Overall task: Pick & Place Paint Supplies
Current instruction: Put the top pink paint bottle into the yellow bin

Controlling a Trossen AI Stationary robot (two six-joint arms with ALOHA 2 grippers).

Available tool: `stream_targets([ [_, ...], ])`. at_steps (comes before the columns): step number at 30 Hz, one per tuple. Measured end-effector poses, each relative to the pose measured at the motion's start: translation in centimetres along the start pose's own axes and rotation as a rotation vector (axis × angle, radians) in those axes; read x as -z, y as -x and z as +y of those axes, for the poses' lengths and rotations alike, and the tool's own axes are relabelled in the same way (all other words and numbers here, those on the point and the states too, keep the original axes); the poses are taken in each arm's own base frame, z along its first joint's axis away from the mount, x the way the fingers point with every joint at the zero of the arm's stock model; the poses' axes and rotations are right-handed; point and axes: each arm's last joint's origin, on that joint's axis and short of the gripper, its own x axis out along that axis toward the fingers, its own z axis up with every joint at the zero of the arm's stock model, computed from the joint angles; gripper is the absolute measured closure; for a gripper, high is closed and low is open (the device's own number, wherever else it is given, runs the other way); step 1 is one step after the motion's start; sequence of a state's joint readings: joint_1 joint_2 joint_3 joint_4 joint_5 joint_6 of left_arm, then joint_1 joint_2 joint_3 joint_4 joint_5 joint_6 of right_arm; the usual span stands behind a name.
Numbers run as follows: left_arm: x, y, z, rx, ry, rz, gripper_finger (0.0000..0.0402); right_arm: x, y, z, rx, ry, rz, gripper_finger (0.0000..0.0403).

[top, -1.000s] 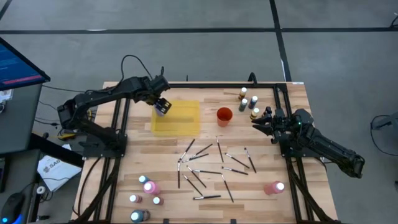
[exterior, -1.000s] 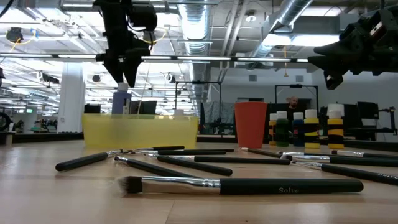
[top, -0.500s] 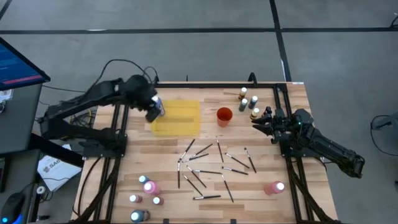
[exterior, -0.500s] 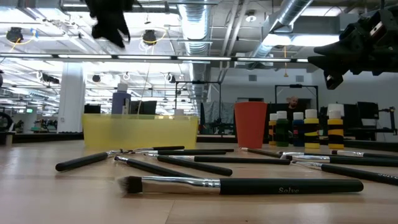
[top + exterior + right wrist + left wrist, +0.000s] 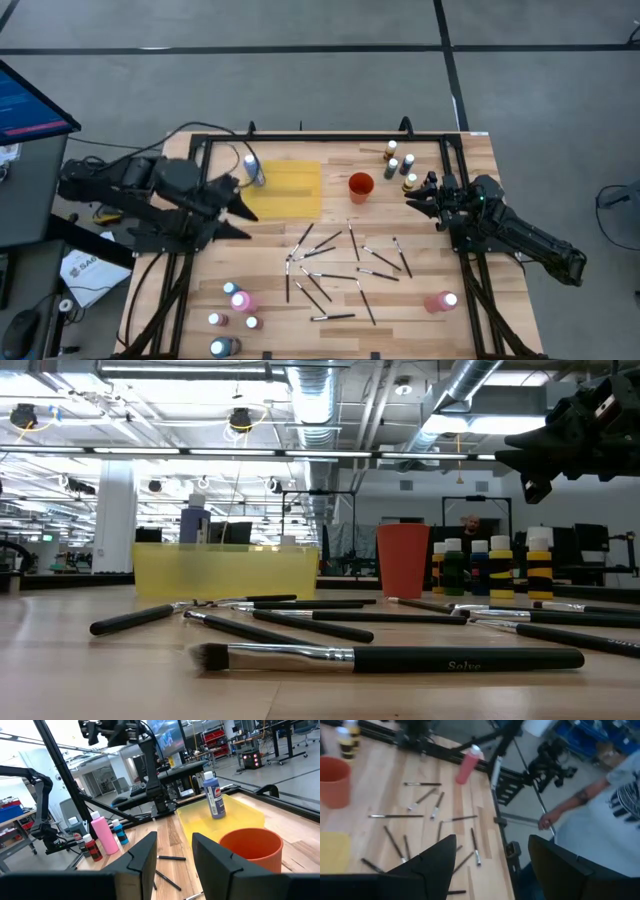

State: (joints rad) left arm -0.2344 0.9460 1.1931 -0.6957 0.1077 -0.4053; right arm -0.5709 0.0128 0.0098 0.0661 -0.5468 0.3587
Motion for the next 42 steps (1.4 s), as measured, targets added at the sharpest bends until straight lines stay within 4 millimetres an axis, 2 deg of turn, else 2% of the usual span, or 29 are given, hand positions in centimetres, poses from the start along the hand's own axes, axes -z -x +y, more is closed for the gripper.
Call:
stream_targets([
  [10, 2.6, -5.6, -3.4, 0.054, -0.125, 0.221, 0.0163, 0.0, 0.0, 0.0, 0.000, 0.000, 0.000, 0.0283],
  [15, 3.9, -7.4, -4.6, 0.076, -0.159, 0.302, 0.0163, 0.0, 0.0, 0.0, 0.000, 0.000, 0.000, 0.0283],
  [20, 5.0, -7.8, -5.6, 0.079, -0.120, 0.368, 0.0163, 0.0, 0.0, 0.0, 0.000, 0.000, 0.000, 0.0283],
  [34, 8.4, -9.0, -8.1, 0.027, -0.222, 0.484, 0.0163, 0.0, 0.0, 0.0, 0.000, 0.000, 0.000, 0.0283],
  [39, 10.6, -9.2, -7.7, -0.018, -0.142, 0.545, 0.0163, 0.0, 0.0, 0.0, 0.000, 0.000, -0.001, 0.0283],
  [42, 11.8, -8.6, -6.9, -0.051, -0.065, 0.563, 0.0163, 0.0, 0.0, 0.0, 0.000, 0.000, 0.000, 0.0283],
])
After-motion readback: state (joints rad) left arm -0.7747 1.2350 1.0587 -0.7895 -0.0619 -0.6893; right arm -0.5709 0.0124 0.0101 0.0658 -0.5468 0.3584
